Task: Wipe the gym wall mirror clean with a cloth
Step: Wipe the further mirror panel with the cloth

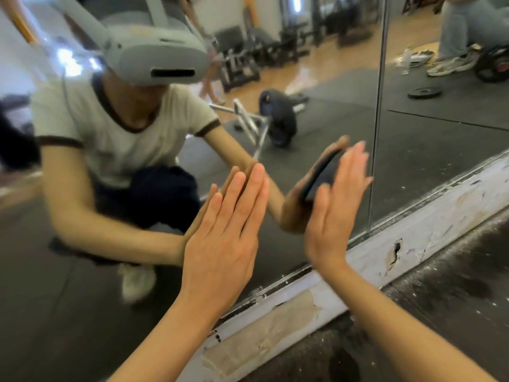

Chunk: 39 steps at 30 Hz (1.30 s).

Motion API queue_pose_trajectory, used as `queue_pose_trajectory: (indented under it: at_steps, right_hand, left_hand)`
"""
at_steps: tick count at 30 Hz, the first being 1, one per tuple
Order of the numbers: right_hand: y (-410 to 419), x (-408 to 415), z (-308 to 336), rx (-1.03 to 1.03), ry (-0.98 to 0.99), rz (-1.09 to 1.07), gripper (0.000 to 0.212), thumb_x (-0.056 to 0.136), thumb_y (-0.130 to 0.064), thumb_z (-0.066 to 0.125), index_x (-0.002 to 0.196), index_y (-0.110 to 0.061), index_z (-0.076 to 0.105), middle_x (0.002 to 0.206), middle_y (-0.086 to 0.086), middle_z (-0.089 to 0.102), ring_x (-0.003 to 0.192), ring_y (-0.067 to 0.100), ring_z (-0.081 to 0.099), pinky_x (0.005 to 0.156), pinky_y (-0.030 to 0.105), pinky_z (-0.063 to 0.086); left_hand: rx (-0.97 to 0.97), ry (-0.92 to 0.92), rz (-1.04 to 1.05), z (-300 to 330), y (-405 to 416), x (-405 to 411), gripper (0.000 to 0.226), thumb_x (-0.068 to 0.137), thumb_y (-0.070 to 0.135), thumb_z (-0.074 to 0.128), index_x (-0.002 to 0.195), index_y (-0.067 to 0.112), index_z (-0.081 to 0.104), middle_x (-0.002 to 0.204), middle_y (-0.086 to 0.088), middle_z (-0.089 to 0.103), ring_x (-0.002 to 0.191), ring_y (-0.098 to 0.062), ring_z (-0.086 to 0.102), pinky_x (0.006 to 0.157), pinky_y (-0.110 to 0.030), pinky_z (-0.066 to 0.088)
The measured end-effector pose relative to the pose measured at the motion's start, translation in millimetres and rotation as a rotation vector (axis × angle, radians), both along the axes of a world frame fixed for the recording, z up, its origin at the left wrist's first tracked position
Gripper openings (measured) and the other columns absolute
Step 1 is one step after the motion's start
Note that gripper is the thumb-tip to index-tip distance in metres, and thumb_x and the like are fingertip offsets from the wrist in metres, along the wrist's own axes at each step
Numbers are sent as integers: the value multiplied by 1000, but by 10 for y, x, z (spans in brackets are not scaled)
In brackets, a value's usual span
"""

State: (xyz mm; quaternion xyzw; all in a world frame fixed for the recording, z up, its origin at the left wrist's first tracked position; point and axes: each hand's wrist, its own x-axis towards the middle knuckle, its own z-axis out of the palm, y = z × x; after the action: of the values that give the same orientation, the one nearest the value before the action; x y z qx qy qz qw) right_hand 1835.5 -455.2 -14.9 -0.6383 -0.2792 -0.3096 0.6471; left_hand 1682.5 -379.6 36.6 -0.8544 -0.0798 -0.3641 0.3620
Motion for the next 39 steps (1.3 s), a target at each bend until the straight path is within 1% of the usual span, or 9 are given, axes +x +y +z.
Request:
queue_pose_trajectory:
  at_steps: [4, 8, 10, 16, 20, 24, 32, 36, 39]
  right_hand:
    - [145, -106, 235, 188, 235, -48, 56, 108, -22, 24, 159, -3, 9, 168, 10, 3, 155, 20, -1, 125, 38, -6]
    - [186, -761, -399, -167, -191, 86, 56, 111, -28, 19, 160, -21, -8, 168, -6, -12, 156, 21, -3, 125, 39, -4]
    - [95, -443, -347, -167, -229, 86, 55, 111, -29, 17, 161, -22, -5, 168, -7, -10, 155, 18, -4, 125, 37, -5]
    - [43, 97, 98, 267, 315, -41, 54, 109, -20, 24, 159, -4, 11, 168, 9, 5, 156, 18, -2, 126, 39, -5]
    - [239, -713, -382, 30, 86, 95, 58, 110, -26, 20, 160, -17, -5, 169, -3, -8, 156, 22, -4, 125, 39, -7]
    - [86, -427, -589, -107, -120, 100, 56, 110, -30, 17, 161, -23, -6, 168, -7, -10, 156, 20, -4, 125, 39, -5]
    - [106, -10, -616, 306, 490, -88, 56, 107, -28, 21, 159, -8, 11, 167, 3, 8, 155, 12, 3, 127, 41, 0]
    - [115, -75, -481, 328, 633, -69, 59, 105, -31, 19, 159, -11, 6, 169, 2, 3, 154, 8, -2, 126, 39, -2]
    - [71, -51, -18, 354, 521, -7, 59, 106, -28, 22, 159, -10, 5, 169, 3, 0, 155, 9, -6, 126, 39, -5]
  left_hand:
    - [6, -18, 1, -2, -1, 23, 69, 101, 13, 43, 160, 1, 9, 169, -14, -2, 156, -29, -4, 127, -42, -2]
    - [-6, -8, 3, 18, -18, 28, 68, 102, 16, 40, 160, 2, 8, 169, -14, 0, 156, -28, -5, 127, -41, -2]
    - [-15, -4, 2, 23, -16, 19, 67, 102, 15, 40, 161, 3, 9, 169, -14, 3, 156, -28, -3, 127, -41, -1]
    - [-35, -14, 8, -6, -21, 38, 60, 106, 21, 35, 160, 3, 17, 168, -13, 9, 156, -28, 2, 127, -42, 1]
    - [-40, -11, 14, 3, -8, 35, 60, 106, 21, 35, 160, 1, 17, 168, -15, 8, 156, -29, 2, 127, -42, 1]
    - [-52, -3, 14, 14, -24, 30, 61, 104, 21, 37, 159, 1, 19, 168, -13, 6, 156, -28, 1, 127, -43, 2]
    - [-56, 2, -6, 15, -26, 36, 62, 104, 21, 38, 159, 1, 19, 169, -11, 3, 156, -29, 2, 127, -44, 3]
    - [-68, 21, 1, 43, -46, 20, 63, 102, 21, 39, 158, 0, 22, 168, -14, 10, 156, -30, 5, 127, -43, 2]
    - [-65, 31, 8, 44, -60, 12, 64, 101, 23, 37, 158, 0, 20, 167, -16, 13, 156, -30, 5, 127, -44, 4]
